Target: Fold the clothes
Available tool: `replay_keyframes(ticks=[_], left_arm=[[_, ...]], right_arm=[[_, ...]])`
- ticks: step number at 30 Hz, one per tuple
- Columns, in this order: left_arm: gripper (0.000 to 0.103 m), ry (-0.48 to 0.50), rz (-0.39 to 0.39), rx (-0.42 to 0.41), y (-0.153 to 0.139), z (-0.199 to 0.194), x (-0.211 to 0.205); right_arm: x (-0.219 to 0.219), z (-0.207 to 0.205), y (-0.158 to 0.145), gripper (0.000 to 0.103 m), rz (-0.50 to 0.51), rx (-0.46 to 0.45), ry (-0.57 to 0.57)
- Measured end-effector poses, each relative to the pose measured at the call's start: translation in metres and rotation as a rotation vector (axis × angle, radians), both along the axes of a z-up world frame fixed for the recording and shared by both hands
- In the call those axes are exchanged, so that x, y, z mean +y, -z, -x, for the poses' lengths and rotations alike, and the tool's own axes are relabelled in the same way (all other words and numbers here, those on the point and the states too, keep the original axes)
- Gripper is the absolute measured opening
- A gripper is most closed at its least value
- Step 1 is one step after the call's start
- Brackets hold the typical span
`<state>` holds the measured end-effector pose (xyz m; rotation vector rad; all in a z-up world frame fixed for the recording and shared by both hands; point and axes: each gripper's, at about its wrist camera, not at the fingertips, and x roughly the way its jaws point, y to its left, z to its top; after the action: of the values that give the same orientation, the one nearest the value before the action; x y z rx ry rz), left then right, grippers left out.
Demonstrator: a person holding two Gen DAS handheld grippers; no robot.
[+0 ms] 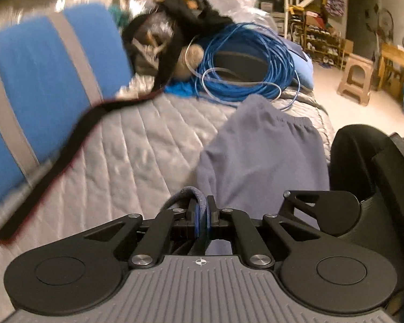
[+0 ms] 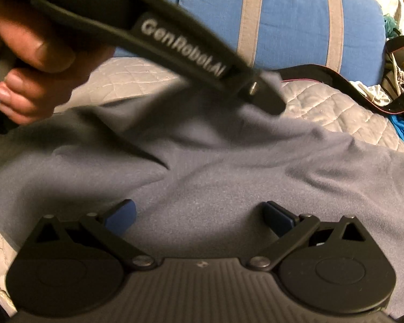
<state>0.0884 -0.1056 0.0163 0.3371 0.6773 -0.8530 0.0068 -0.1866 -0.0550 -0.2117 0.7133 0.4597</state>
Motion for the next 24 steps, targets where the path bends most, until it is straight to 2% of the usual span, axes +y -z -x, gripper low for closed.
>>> replay_keyframes(ticks=[3, 5, 6, 7, 9, 12, 15, 18, 21, 24], left_arm=[[0.006, -0.028, 0.027, 0.105, 0.007, -0.012, 0.008], [0.017, -0.041, 0.021, 0.154, 0.011, -0.019, 0.010], [0.031, -0.054, 0.016, 0.173, 0.013, -0.022, 0.010], [0.040, -0.068, 0.013, 0.194, 0.016, -0.025, 0.011], [0.043, -0.084, 0.021, 0.238, 0.021, -0.029, 0.012], [0.044, -0.114, 0.077, 0.313, 0.030, -0.037, 0.015], [0.044, -0.150, 0.157, 0.375, 0.037, -0.048, 0.019], [0.044, -0.215, 0.272, 0.463, 0.044, -0.063, 0.026], [0.044, -0.306, 0.398, 0.591, 0.055, -0.086, 0.041], [0.044, -0.415, 0.562, 0.753, 0.075, -0.108, 0.063]], right_arm=[[0.000, 0.001, 0.000, 0.103, 0.000, -0.001, 0.000], [0.000, 0.001, 0.000, 0.103, -0.001, 0.000, 0.001], [0.000, 0.000, 0.000, 0.103, -0.001, 0.000, 0.002], [0.001, -0.001, 0.000, 0.103, -0.002, 0.001, 0.003], [0.000, 0.000, 0.000, 0.103, -0.001, 0.000, 0.003], [0.001, 0.000, 0.001, 0.103, 0.000, 0.000, 0.003], [0.001, -0.001, 0.001, 0.103, 0.001, 0.001, 0.004], [0.001, -0.001, 0.001, 0.103, 0.002, 0.001, 0.006], [0.002, -0.001, 0.002, 0.103, 0.003, 0.001, 0.007], [0.003, 0.000, 0.002, 0.103, 0.004, 0.000, 0.007]])
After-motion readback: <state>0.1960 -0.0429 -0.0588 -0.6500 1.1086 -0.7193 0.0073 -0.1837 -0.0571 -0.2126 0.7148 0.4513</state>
